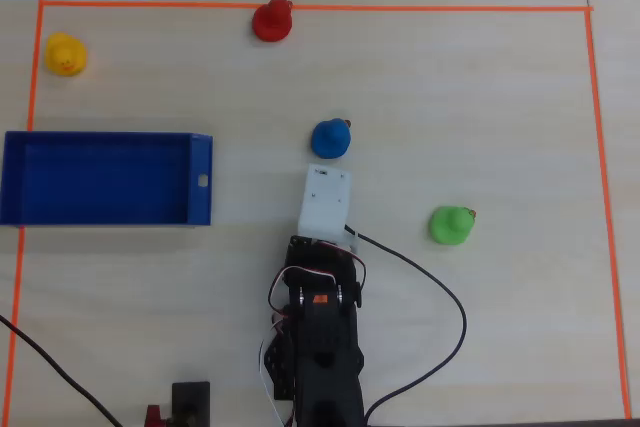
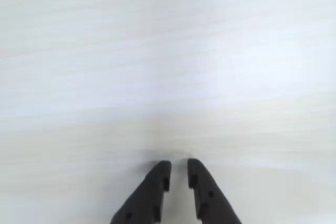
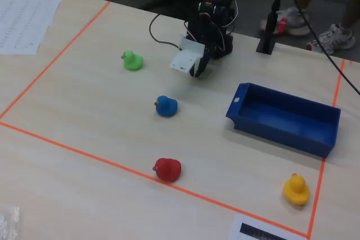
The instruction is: Grasp blue duck and put it into box.
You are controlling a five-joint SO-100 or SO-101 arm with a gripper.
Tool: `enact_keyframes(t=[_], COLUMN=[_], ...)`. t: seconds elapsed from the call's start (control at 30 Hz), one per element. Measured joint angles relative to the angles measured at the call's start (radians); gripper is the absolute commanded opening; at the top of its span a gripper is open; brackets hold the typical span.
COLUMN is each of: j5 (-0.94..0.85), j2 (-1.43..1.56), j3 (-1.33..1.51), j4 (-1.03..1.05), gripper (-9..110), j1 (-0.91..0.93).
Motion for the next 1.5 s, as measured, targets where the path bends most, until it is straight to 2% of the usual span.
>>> enact_keyframes(t=[0.07, 0.13, 0.2, 0.27, 0.37, 0.53, 0.9, 1.03, 1.2, 1.27, 1.4, 1.5], j5=[0.014, 0.117, 0.138, 0.138, 0.138, 0.138, 0.141, 0.123, 0.055, 0.052, 0.081, 0.1], j2=[0.0, 0.002, 0.002, 0.002, 0.002, 0.002, 0.002, 0.002, 0.0, -0.008, -0.104, -0.288], j3=[0.0, -0.002, -0.002, -0.002, -0.002, -0.002, -0.002, -0.002, -0.005, -0.055, -0.305, -0.552], j4=[0.0, -0.005, -0.008, -0.008, -0.008, -0.008, -0.008, -0.008, -0.009, 0.017, 0.052, 0.092], gripper=[2, 2, 2, 2, 2, 2, 1, 0, 15, 25, 36, 42], j1=[-0.002, -0.158, -0.308, -0.336, -0.255, 0.04, 0.046, 0.16, 0.321, 0.347, 0.308, 0.272])
